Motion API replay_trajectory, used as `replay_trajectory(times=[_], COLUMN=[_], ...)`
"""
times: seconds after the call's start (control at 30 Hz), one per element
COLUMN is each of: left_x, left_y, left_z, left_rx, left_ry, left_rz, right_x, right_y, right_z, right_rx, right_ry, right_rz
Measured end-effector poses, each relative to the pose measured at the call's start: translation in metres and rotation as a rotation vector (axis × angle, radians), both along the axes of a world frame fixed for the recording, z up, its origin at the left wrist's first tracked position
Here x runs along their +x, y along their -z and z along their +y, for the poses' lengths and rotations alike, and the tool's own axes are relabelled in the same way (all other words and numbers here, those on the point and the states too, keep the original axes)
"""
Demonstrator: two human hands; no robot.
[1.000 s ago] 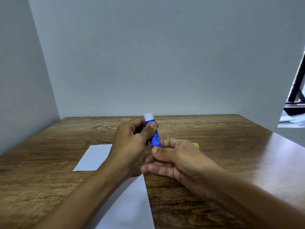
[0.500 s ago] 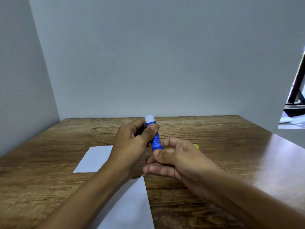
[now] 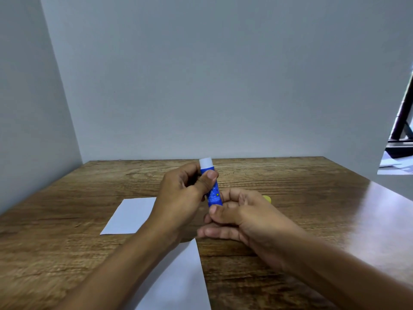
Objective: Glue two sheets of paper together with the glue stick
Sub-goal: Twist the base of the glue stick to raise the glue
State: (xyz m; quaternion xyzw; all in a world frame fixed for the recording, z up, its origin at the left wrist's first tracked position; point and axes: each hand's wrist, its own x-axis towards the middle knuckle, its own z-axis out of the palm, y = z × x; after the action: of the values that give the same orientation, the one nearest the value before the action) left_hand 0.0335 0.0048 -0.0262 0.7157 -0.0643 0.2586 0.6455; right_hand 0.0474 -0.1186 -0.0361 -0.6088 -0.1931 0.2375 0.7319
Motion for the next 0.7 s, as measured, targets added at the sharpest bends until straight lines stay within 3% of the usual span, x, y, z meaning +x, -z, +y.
replay_trajectory(times=[0.2, 0.43, 0.7], left_x=[-0.0014, -0.0012, 0.0000], left_y=[0.0003, 0.0003, 0.0016], left_z=[0.0009, 0.0004, 0.0019], left_rx=[0.003, 0.013, -0.007], left_ry=[0.001, 0.009, 0.015], left_rz=[0.011, -0.001, -0.008], right_x=[0.0011, 0.0021, 0.0009], right_y=[-0.0006, 0.0001, -0.0012], right_z=[-0.0013, 0.0004, -0.0005], right_rx=[-0.024, -0.143, -0.104], right_ry=[-0.071, 0.017, -0.022], right_rz=[0.008, -0.196, -0.143])
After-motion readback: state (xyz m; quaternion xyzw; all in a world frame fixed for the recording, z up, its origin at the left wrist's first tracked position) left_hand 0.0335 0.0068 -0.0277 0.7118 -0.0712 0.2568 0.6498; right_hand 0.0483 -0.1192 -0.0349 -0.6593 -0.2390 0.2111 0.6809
